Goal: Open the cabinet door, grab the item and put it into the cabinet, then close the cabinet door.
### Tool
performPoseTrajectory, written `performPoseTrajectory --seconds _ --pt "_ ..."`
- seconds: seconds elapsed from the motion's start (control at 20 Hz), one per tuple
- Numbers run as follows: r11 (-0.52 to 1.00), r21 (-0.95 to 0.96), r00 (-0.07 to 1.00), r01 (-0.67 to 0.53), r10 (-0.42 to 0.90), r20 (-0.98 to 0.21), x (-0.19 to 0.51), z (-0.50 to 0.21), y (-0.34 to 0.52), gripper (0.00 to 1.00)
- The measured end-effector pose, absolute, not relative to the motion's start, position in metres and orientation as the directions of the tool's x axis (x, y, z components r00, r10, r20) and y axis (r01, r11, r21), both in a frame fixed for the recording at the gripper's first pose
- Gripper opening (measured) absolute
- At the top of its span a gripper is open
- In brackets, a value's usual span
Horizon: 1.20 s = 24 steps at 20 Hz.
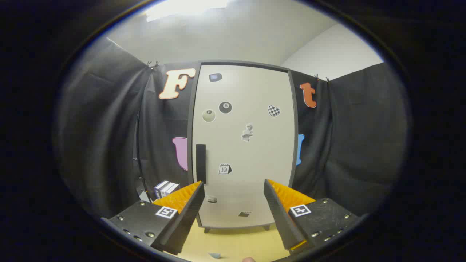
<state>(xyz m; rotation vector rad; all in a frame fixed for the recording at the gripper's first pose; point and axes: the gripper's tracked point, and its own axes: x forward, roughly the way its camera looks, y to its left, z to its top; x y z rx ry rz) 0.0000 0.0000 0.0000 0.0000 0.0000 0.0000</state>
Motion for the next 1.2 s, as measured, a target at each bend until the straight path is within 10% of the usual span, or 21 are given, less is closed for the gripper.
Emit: performPoseTrajectory --seconds 1.2 --pt "0.999 -0.011 0.999 -0.033 0.033 -0.027 0.062 -0.016 0.021 0.97"
